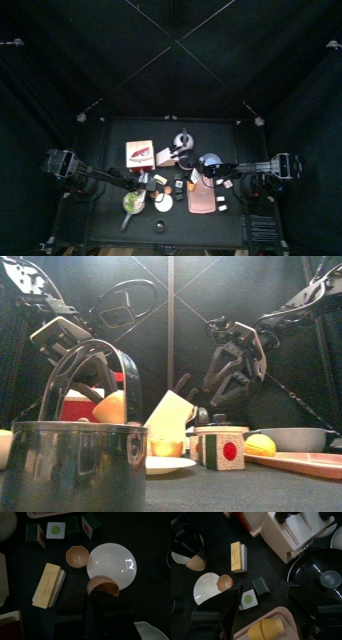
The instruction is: Place eggshell on small plate
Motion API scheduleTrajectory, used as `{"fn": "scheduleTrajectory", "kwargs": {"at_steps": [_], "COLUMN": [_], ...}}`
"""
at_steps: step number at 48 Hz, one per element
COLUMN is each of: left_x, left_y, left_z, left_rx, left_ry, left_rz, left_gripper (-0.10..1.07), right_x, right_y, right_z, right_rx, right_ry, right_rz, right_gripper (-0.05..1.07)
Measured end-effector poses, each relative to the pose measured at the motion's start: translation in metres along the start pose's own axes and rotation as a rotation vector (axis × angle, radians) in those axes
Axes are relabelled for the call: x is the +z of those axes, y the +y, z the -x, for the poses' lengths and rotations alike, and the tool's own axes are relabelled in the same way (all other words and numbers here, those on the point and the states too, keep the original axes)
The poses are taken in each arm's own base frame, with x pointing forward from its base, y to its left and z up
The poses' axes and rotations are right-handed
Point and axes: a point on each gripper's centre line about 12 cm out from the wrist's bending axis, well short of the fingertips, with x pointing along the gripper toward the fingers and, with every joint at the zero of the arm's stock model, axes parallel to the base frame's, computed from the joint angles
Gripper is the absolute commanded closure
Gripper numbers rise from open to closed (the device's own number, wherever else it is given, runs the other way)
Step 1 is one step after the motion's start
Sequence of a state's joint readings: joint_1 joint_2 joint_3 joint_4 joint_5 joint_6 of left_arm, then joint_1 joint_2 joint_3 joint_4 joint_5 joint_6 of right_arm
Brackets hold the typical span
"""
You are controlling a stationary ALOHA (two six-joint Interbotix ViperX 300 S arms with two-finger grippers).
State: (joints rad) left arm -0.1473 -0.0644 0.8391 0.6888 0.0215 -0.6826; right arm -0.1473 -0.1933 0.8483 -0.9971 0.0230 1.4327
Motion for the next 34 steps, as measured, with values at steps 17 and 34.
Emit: {"fn": "scheduleTrajectory", "kwargs": {"at_steps": [17, 34], "left_x": [0.021, 0.018], "left_y": [-0.025, -0.025], "left_z": [-0.027, -0.043], "left_rx": [-0.069, -0.068], "left_ry": [-0.029, -0.002], "left_rz": [-0.003, 0.053], "left_gripper": [0.47, 0.24], "right_x": [-0.003, -0.003], "right_y": [-0.002, -0.002], "right_z": [0.0, 0.0], "right_rx": [-0.007, -0.009], "right_ry": [0.006, 0.008], "right_rz": [0.0, 0.0], "right_gripper": [0.09, 0.09]}}
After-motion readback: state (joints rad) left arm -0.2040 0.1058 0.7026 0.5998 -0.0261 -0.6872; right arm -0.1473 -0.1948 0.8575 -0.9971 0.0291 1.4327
